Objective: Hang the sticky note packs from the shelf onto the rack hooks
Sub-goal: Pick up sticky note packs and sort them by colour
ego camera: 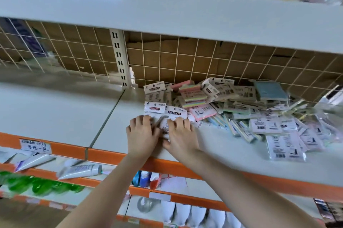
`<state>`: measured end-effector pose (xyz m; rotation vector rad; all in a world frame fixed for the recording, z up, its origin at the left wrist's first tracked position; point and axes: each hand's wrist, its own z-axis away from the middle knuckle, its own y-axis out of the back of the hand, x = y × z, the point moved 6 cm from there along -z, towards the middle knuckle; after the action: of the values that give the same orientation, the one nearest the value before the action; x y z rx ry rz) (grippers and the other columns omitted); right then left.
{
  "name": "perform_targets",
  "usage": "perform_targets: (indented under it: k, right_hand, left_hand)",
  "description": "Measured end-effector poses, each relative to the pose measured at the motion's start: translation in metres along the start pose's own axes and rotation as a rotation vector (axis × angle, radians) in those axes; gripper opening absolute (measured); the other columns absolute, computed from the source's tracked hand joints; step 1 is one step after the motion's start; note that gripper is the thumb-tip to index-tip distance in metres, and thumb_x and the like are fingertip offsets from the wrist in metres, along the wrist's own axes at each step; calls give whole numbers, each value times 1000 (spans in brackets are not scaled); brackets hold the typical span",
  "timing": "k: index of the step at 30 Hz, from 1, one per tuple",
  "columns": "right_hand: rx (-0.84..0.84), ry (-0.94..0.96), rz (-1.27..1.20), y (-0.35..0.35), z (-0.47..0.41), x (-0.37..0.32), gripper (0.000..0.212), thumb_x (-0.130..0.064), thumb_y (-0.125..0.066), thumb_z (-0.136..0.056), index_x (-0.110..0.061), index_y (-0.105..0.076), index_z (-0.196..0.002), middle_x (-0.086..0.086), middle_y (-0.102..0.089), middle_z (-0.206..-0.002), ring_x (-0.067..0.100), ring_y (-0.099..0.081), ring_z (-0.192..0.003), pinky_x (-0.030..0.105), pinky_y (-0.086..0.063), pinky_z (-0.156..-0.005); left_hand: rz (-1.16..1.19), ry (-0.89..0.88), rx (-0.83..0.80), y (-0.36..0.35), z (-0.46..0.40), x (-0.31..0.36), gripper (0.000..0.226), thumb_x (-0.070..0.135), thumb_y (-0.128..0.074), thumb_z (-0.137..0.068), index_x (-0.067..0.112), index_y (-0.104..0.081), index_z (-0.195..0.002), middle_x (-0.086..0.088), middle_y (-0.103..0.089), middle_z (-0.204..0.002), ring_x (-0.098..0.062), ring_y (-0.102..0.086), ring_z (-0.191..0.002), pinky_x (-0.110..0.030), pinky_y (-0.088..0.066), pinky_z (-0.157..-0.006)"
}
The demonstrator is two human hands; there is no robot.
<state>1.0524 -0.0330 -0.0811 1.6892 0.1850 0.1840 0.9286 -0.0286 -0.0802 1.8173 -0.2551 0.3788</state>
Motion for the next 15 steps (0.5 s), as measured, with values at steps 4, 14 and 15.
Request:
perform_targets:
  k: [4, 14, 15]
  right_hand:
    - [164, -35, 35, 7, 10, -4, 51, -41, -76, -62, -12, -70, -103, 11, -65, -94, 29, -63, -82, 35, -53, -69]
    - [418, -116, -555, 25, 25, 22, 32, -27, -41, -92, -2, -61, -91, 13, -63, -83, 36, -60, -78, 38, -45, -64]
    - [411, -147, -643, 24, 26, 28, 26, -24, -41, -95, -5, -54, -84, 10, -57, -75, 36, -56, -70, 39, -37, -60]
  left_hand:
    - [6, -19, 56, 3, 2, 1, 35, 21, -59, -88, 5, -57, -119, -21, -59, -114, -41, -53, -105, -48, -43, -83]
    - [496, 103, 233, 12, 2, -23, 24, 21, -46, -98, 3, -62, -99, -16, -66, -83, -35, -58, -76, -31, -33, -63]
    - [553, 139, 235, 12, 0, -27, 23, 22, -48, -98, 4, -62, -94, -11, -64, -79, -32, -55, -73, -27, -29, -60]
